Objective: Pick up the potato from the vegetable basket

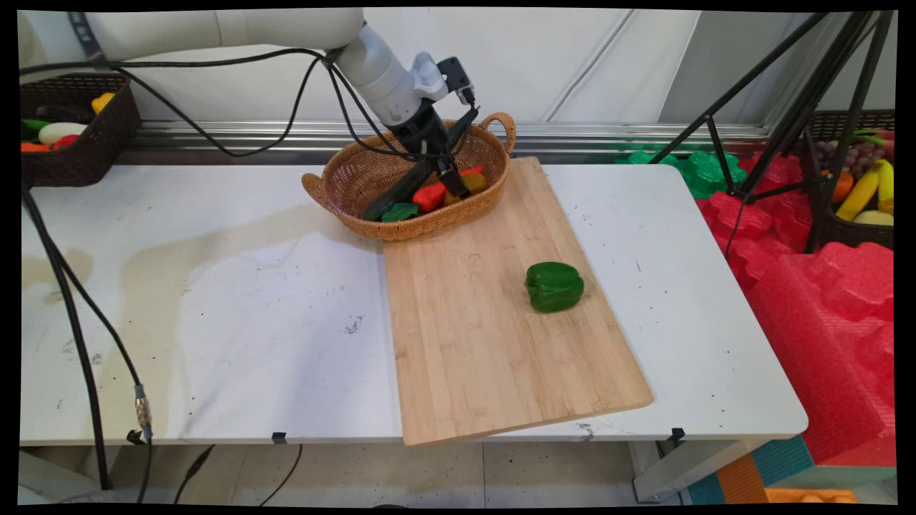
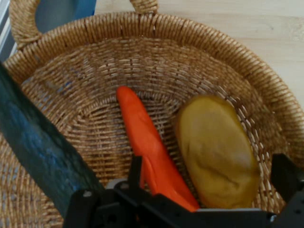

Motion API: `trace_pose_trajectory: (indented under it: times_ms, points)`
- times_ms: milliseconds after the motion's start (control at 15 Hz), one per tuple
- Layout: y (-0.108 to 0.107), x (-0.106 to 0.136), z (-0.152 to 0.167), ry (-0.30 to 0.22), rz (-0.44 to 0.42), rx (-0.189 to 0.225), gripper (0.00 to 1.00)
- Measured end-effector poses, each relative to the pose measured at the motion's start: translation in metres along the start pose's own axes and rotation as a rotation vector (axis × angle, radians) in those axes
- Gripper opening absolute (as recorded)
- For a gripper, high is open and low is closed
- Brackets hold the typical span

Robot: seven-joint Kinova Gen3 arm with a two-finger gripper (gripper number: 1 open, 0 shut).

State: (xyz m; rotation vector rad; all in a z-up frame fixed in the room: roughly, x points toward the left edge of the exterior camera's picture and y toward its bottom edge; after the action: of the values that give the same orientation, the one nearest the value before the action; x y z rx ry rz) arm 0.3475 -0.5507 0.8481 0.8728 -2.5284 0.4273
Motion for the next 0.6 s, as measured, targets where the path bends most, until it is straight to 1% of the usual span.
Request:
trace_pose_trajectory:
  times_ms: [200,467,533,600]
  points:
    - [-0.006,0.002,0.012,-0.012,-0.002,-0.022,1.00]
    - [-0.012,0.003,0.022,-0.020,-0.009,-0.040,1.00]
    - [-0.013,0.004,0.023,-0.020,-0.011,-0.043,0.00]
    - [-0.014,0.004,0.024,-0.020,-0.013,-0.044,0.00]
